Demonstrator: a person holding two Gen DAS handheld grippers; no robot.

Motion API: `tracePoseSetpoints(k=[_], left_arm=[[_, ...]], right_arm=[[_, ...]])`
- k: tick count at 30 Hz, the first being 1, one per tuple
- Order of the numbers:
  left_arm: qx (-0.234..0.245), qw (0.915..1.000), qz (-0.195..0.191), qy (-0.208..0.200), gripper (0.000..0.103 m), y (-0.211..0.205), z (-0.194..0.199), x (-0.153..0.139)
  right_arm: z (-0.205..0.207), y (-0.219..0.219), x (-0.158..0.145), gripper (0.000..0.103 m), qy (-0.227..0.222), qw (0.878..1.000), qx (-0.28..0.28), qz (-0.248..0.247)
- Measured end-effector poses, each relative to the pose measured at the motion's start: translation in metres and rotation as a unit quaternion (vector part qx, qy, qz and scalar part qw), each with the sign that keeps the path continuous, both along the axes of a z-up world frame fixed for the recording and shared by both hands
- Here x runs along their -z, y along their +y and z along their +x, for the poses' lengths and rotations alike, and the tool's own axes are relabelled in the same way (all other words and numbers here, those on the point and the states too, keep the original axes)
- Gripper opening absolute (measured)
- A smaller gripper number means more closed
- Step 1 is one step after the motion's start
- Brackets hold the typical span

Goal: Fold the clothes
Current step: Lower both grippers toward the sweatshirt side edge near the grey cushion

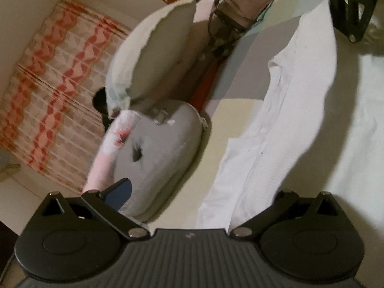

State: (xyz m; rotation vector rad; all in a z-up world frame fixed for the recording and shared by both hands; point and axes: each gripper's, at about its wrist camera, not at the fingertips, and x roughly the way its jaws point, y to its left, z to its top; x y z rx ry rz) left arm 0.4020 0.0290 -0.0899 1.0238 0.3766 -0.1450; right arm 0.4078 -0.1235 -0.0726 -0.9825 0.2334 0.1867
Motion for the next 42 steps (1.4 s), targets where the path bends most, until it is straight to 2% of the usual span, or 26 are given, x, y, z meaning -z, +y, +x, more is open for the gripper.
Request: tracePoseSetpoints(k=[4, 11, 15, 21, 25, 28, 31, 35, 39, 42], left_arm=[[-0.006, 0.9992, -0.011, 0.038, 0.103, 0.003, 0.009, 0.012], [0.017, 0.9982, -0.013, 0.057, 0.102, 0.013, -0.024, 0.003], [0.01, 0.9974, -0.036, 0.062, 0.102, 0.022, -0.022, -0.012], [0.001, 0.9943, -0.086, 0.064, 0.102, 0.024, 0.022, -0.034], [-0.008, 0.9874, -0.138, 0.076, 0.102, 0.028, 0.063, -0.043], [-0.038, 0.9803, -0.178, 0.078, 0.102, 0.037, 0.085, -0.048], [-0.058, 0.9724, -0.214, 0.074, 0.102, 0.049, 0.093, -0.057], [-0.057, 0.9662, -0.24, 0.074, 0.102, 0.062, 0.08, -0.073], [-0.036, 0.9632, -0.253, 0.084, 0.102, 0.067, 0.049, -0.086], [-0.003, 0.9596, -0.26, 0.108, 0.102, 0.072, 0.007, -0.088]], right_arm=[[0.016, -0.006, 0.007, 0.103, 0.059, 0.998, 0.008, 0.028], [-0.001, -0.035, -0.014, 0.103, 0.152, 0.983, 0.001, 0.104], [0.003, -0.046, -0.022, 0.103, 0.16, 0.979, 0.012, 0.128], [0.04, -0.055, -0.032, 0.103, 0.169, 0.97, 0.034, 0.17], [0.069, -0.061, -0.036, 0.103, 0.193, 0.96, 0.042, 0.197], [0.086, -0.068, -0.043, 0.103, 0.207, 0.951, 0.046, 0.226], [0.092, -0.078, -0.055, 0.103, 0.194, 0.947, 0.052, 0.253], [0.092, -0.1, -0.075, 0.103, 0.19, 0.932, 0.058, 0.303], [0.072, -0.125, -0.085, 0.103, 0.215, 0.908, 0.021, 0.36], [0.049, -0.138, -0.081, 0.102, 0.248, 0.891, -0.023, 0.378]])
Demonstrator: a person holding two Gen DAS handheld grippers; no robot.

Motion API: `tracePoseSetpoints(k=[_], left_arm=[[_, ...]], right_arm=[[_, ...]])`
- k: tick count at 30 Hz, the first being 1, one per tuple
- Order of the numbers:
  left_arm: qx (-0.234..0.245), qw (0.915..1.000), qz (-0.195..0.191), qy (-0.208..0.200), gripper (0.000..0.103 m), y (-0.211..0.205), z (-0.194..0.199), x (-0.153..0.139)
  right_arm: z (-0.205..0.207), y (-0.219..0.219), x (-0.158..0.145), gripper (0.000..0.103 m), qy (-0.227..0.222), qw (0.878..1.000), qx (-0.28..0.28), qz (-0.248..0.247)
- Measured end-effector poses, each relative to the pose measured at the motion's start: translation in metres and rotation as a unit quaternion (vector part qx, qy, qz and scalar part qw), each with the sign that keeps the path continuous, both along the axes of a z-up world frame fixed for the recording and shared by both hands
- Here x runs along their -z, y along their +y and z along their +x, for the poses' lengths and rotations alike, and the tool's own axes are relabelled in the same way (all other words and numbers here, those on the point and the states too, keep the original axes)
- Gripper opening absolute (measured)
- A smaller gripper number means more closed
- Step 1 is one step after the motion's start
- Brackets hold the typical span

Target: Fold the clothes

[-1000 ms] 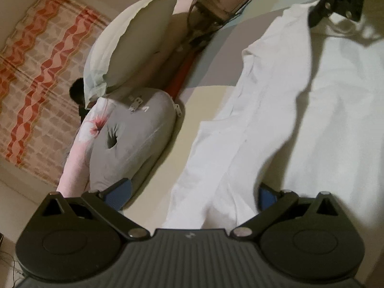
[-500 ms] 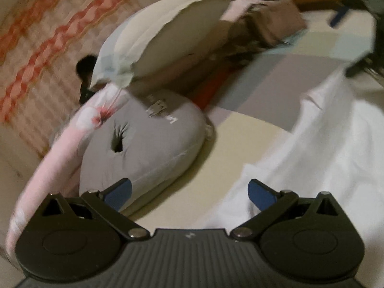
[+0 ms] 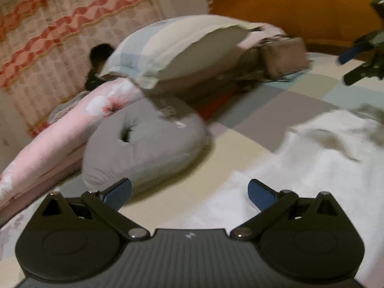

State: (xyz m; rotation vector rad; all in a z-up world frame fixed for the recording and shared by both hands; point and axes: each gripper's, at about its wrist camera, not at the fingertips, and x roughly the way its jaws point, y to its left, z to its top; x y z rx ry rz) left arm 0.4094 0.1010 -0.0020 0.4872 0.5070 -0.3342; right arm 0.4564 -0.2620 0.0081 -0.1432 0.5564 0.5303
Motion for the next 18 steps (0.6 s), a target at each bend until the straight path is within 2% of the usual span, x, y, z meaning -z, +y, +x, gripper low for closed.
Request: tracePoseSetpoints(k=[2, 4, 7, 9, 12, 18], left_arm=[[0.03, 0.9992, -0.002, 0.025, 0.102, 0.002, -0.025, 0.008], [0.045, 0.9974, 0.015, 0.055, 0.102, 0.0, -0.041, 0.023], [0.04, 0.9943, 0.071, 0.069, 0.102, -0.005, -0.052, 0.051], [0.024, 0.9932, 0.083, 0.078, 0.102, -0.006, -0.044, 0.062], [0.0, 0.994, 0.077, 0.078, 0.102, -0.001, -0.021, 0.068], [-0.09, 0.9938, 0.031, 0.057, 0.102, 0.024, 0.04, 0.059]], right_arm=[[-0.019, -0.001, 0.01, 0.102, 0.012, 0.999, -0.041, -0.008], [-0.035, 0.006, 0.025, 0.102, 0.018, 0.996, -0.07, -0.052], [-0.049, 0.025, 0.049, 0.102, 0.016, 0.986, -0.092, -0.136], [-0.051, 0.038, 0.061, 0.101, 0.012, 0.98, -0.098, -0.173], [-0.046, 0.051, 0.069, 0.1, 0.002, 0.974, -0.094, -0.205], [-0.015, 0.041, 0.065, 0.098, -0.002, 0.98, -0.042, -0.194]])
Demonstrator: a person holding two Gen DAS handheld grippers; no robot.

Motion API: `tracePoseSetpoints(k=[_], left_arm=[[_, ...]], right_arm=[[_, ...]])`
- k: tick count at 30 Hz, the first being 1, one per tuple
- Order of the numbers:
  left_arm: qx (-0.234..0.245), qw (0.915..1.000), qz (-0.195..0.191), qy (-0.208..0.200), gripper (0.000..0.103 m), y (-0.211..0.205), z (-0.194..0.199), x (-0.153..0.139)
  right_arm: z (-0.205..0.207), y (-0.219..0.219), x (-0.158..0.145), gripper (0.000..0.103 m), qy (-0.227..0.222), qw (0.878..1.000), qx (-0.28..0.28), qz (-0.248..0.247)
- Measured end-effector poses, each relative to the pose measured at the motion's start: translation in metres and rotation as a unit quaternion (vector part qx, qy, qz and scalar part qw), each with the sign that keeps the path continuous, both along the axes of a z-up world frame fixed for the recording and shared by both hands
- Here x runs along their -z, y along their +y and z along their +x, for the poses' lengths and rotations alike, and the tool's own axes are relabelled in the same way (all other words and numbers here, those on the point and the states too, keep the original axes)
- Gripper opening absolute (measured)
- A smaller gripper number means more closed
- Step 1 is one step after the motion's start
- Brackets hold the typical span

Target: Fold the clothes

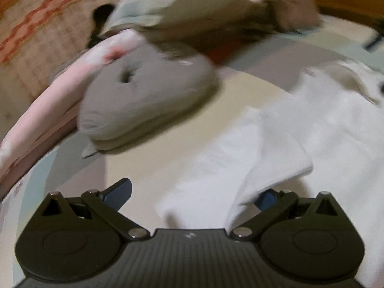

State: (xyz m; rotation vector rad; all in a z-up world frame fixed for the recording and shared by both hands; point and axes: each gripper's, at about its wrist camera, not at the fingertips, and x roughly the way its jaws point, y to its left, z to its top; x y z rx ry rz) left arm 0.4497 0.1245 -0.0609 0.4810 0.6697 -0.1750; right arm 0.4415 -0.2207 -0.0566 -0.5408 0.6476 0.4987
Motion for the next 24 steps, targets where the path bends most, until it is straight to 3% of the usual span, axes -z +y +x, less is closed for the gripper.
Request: tracePoseSetpoints(k=[5, 9, 13, 17, 18, 20, 21, 24], left_arm=[[-0.069, 0.9963, -0.014, -0.049, 0.102, 0.009, 0.022, -0.008], [-0.038, 0.9966, -0.066, -0.03, 0.102, 0.004, 0.004, -0.013], [0.024, 0.9947, -0.1, 0.005, 0.102, -0.012, -0.034, -0.012], [0.076, 0.9852, -0.142, 0.058, 0.102, -0.025, -0.067, -0.004], [0.084, 0.9822, -0.152, 0.072, 0.102, -0.027, -0.072, -0.001], [0.09, 0.9784, -0.164, 0.088, 0.102, -0.03, -0.079, 0.004], [0.09, 0.9782, -0.163, 0.092, 0.102, -0.031, -0.081, 0.006], [0.082, 0.9775, -0.165, 0.103, 0.102, -0.031, -0.086, 0.013]], right_arm=[[0.026, -0.023, -0.005, 0.093, -0.001, 0.996, 0.082, 0.044], [0.028, -0.043, -0.005, 0.082, 0.029, 0.99, 0.083, 0.112], [0.02, -0.042, 0.005, 0.073, 0.042, 0.99, 0.052, 0.123], [0.015, -0.038, 0.007, 0.067, 0.036, 0.99, 0.028, 0.137], [0.017, -0.034, 0.008, 0.06, 0.034, 0.991, 0.025, 0.13], [0.022, -0.026, 0.011, 0.031, 0.04, 0.992, 0.023, 0.119], [0.024, -0.023, 0.011, 0.011, 0.046, 0.992, 0.028, 0.119], [0.03, -0.032, 0.006, 0.01, 0.051, 0.984, 0.069, 0.154]])
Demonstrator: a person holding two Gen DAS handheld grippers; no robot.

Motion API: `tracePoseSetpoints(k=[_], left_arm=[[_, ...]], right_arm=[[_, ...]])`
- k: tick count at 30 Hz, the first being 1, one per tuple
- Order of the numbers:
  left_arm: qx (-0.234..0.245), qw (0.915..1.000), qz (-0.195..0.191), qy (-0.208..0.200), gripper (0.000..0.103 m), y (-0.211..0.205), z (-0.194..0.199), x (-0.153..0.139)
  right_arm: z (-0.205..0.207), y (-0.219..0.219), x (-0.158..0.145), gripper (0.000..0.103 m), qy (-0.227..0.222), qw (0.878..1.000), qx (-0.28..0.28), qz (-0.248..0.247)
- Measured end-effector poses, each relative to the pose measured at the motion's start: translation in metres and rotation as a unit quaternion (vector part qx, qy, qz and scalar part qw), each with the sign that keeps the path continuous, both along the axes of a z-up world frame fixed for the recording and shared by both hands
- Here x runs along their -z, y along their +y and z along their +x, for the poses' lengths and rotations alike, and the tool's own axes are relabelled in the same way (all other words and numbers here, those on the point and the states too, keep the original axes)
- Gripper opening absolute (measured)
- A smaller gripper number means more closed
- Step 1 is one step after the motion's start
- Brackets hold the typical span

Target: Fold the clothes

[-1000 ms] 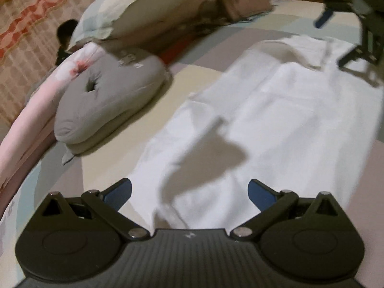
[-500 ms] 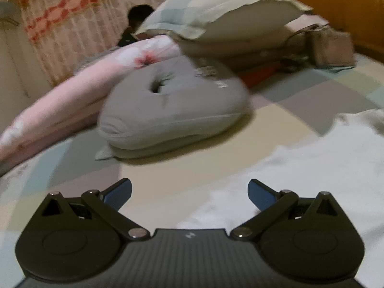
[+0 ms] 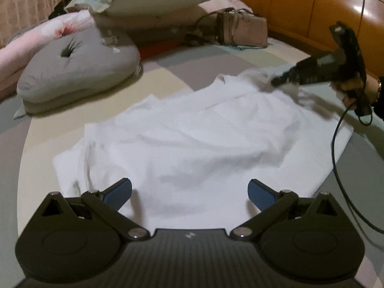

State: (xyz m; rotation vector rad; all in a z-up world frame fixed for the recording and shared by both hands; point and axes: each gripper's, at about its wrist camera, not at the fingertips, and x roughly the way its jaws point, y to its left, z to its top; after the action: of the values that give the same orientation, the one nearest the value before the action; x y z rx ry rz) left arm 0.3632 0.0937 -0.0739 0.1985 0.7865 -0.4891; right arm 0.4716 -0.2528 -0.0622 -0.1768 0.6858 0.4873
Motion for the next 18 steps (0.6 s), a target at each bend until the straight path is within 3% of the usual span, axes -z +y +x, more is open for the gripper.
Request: tracePoseSetpoints(k=[5, 7, 10, 14, 18], left_arm=[[-0.024, 0.999, -0.005, 0.037, 0.102, 0.012, -0.002, 0.016], [-0.03, 0.9988, -0.008, 0.037, 0.102, 0.016, -0.003, 0.016], [-0.029, 0.9989, -0.025, 0.028, 0.102, 0.018, -0.003, 0.008], [-0.028, 0.9975, -0.064, -0.005, 0.102, 0.019, 0.012, -0.01], [-0.049, 0.9907, -0.127, 0.002, 0.102, 0.019, 0.057, -0.008]], right_arm=[[0.013, -0.033, 0.01, 0.01, 0.063, 0.994, 0.065, 0.056], [0.018, -0.038, 0.017, 0.015, 0.088, 0.991, 0.074, 0.07], [0.014, -0.036, 0.011, 0.035, 0.066, 0.992, 0.088, 0.067], [0.015, -0.031, -0.001, 0.035, 0.035, 0.993, 0.093, 0.066], [0.033, -0.022, 0.005, 0.035, 0.037, 0.991, 0.12, 0.042]])
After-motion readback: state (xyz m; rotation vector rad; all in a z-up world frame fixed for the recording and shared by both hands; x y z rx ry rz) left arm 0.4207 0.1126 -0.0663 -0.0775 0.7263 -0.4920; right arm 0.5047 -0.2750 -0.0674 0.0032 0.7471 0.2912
